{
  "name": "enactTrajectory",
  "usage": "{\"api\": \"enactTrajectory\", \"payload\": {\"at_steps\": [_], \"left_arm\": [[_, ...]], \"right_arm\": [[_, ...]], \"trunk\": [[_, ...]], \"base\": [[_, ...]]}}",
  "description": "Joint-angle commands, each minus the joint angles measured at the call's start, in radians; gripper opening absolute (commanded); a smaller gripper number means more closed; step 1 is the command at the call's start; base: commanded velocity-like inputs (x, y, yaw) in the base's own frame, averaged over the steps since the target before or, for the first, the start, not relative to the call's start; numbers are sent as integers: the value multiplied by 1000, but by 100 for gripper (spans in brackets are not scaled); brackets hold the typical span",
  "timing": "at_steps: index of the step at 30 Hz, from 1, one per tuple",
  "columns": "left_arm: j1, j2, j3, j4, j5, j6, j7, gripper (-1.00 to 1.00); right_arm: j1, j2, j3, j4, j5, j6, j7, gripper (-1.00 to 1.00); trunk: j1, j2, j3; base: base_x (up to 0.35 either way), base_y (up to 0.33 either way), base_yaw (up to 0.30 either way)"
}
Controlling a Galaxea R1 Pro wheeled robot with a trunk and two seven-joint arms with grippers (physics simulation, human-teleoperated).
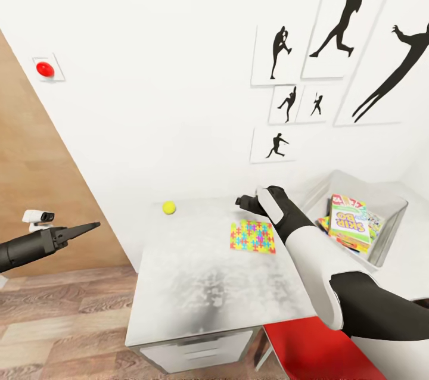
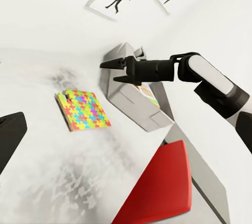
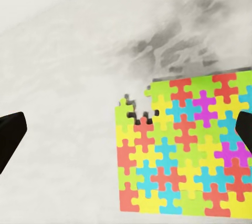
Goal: Put all the toys in the child's room - the three board games (two on the bed and one on the table), the two jigsaw puzzles on the table, and the tennis ball on the table - inside the toy box on the table in the child's room.
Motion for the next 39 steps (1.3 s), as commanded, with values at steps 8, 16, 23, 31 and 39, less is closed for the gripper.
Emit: {"api": "enactTrajectory", "payload": {"at_steps": [8,16,23,31,39], "left_arm": [[-1,0,1,0,-3,10,-5,100],[-1,0,-1,0,-4,10,-5,100],[-1,0,0,0,-8,11,-5,100],[-1,0,1,0,-8,11,-5,100],[-1,0,2,0,-9,10,-5,100]], "right_arm": [[-2,0,6,-1,-6,1,-9,100],[-15,-2,9,-2,-6,2,-10,100],[-30,-2,10,-4,-5,6,-11,100],[-54,-6,11,-4,-2,8,-11,100],[-81,-7,11,-1,71,10,-12,100]], "trunk": [[1,-2,-15],[1,-2,-28],[1,-2,-40],[1,-2,-53],[1,-2,-66]], "base": [[0,0,0],[0,0,0],[0,0,0],[0,0,0],[0,0,0]]}}
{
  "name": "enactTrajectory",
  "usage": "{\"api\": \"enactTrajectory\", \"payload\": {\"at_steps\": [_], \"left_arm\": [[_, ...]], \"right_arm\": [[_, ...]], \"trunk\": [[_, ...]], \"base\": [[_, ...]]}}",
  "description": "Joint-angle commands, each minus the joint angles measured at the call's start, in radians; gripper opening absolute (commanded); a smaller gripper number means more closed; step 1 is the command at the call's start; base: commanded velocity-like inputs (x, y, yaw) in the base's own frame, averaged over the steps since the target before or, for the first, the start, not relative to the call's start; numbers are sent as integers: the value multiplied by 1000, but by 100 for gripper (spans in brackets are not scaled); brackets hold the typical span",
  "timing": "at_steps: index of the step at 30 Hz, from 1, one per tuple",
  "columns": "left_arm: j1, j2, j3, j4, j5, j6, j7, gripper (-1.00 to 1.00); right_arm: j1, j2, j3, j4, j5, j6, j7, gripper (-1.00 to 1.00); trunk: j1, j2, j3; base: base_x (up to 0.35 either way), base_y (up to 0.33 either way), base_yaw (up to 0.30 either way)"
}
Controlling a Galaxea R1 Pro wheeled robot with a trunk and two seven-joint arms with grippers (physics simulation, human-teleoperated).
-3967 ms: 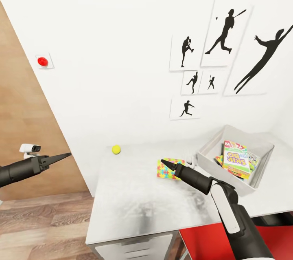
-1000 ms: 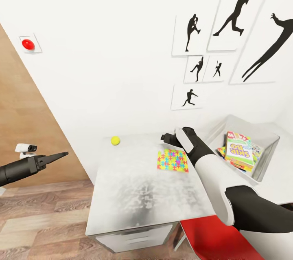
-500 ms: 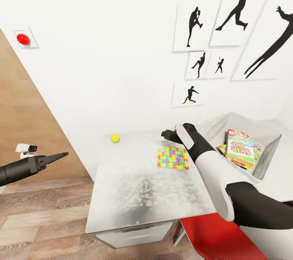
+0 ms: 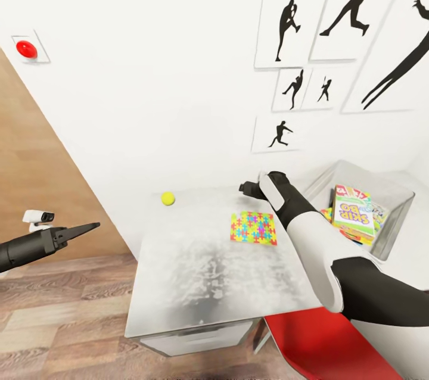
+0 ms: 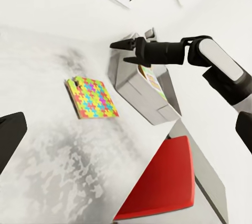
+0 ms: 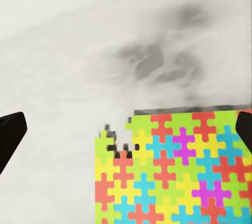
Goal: Put all the toys in the child's room - the three board games (two on the bed and one on the table), the two jigsaw puzzles on the table, and the tennis ball on the table - inside the toy box on the table in the child's room.
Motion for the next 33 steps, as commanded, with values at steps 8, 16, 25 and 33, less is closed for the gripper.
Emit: {"api": "enactTrajectory", "payload": {"at_steps": [8,16,25,33], "left_arm": [[-1,0,0,0,-2,11,-5,100],[-1,1,0,0,-3,11,-5,100],[-1,1,1,0,-3,11,-5,100],[-1,2,2,0,-3,11,-5,100]], "right_arm": [[-2,-19,5,0,9,0,-9,100],[-2,-29,5,1,10,-3,-8,100],[-2,-31,5,1,10,-5,-8,100],[-1,-31,6,1,10,-6,-8,100]], "trunk": [[0,-2,-15],[0,-2,-28],[0,-2,-43],[0,-2,-56]], "base": [[0,0,0],[0,0,0],[0,0,0],[0,0,0]]}}
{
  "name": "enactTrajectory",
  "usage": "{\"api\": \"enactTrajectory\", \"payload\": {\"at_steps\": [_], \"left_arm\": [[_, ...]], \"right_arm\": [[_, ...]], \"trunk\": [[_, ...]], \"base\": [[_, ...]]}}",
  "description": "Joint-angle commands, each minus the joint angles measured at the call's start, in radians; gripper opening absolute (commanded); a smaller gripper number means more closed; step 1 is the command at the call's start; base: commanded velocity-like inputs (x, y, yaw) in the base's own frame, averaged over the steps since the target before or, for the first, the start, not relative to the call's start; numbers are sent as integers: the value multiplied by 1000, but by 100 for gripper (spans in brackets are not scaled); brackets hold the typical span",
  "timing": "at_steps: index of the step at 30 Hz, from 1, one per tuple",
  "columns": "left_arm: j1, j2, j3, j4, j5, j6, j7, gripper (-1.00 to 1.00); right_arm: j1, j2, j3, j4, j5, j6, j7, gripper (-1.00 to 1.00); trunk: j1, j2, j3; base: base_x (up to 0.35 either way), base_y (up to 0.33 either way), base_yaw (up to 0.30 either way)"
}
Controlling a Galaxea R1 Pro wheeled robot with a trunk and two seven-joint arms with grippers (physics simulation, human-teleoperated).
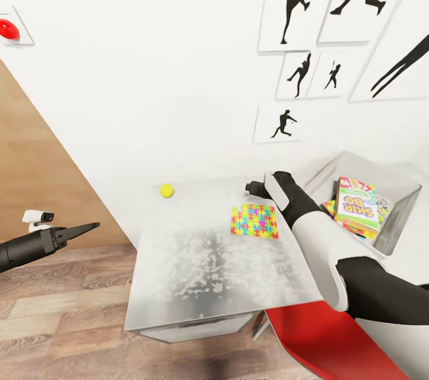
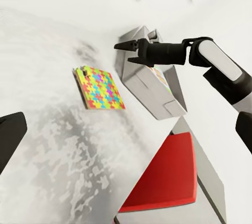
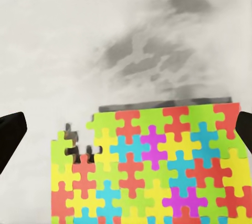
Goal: Put all the toys in the child's room - the three board games (two on the bed and one on the table), the two jigsaw puzzles on the table, and the tennis ball on the table - inside the toy box on the table in the child's room.
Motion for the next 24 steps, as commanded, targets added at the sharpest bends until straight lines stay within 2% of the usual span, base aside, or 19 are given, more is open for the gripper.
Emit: {"api": "enactTrajectory", "payload": {"at_steps": [1,11,24], "left_arm": [[-1,0,0,0,-1,11,-5,100],[-1,0,4,0,-1,11,-5,100],[-1,0,5,0,-1,11,-5,100]], "right_arm": [[-1,-1,5,-1,-11,2,-9,100],[-4,-1,2,-2,-8,2,-10,100],[-17,-21,4,-3,-8,4,-11,100]], "trunk": [[0,-2,-3],[0,-2,-20],[0,-2,-41]], "base": [[0,0,0],[0,0,0],[35,16,0]]}}
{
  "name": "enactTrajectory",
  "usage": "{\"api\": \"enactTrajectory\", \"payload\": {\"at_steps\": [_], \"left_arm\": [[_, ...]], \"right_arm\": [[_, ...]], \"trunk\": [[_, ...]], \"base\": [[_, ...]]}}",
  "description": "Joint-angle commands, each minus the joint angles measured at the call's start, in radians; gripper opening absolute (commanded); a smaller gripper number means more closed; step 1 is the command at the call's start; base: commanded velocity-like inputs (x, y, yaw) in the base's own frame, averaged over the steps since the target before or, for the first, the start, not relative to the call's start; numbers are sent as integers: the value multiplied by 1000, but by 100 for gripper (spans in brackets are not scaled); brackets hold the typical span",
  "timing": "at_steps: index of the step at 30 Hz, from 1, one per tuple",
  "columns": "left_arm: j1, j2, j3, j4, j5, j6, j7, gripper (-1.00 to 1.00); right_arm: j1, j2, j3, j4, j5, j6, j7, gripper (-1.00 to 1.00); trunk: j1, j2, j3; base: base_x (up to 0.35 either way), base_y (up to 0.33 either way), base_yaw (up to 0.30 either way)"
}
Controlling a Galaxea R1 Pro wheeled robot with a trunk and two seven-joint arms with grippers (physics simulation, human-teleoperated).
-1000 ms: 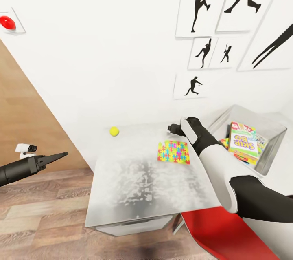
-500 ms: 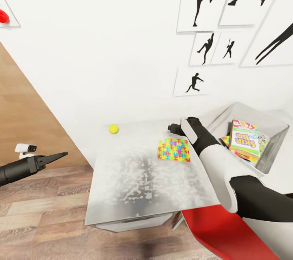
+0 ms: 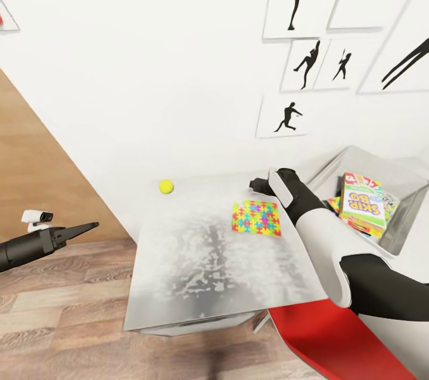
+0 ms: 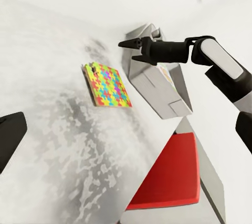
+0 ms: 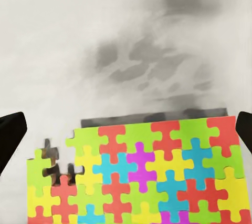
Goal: Put all the toys in the child's room - the three board games (two on the bed and one on the table), the two jigsaw puzzles on the table, and the tennis ball on the table - inside the toy box on the table in the child's room.
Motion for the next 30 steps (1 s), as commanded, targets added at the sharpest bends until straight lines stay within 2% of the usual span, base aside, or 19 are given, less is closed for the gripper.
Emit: {"api": "enactTrajectory", "payload": {"at_steps": [1,30], "left_arm": [[-1,0,0,0,-1,11,-5,100],[-1,-1,0,0,-2,11,-5,100]], "right_arm": [[-1,-1,6,-1,-11,2,-9,100],[-1,-3,6,-1,-11,2,-9,100]], "trunk": [[1,-2,-3],[1,-2,-51]], "base": [[62,36,0],[6,3,0]]}}
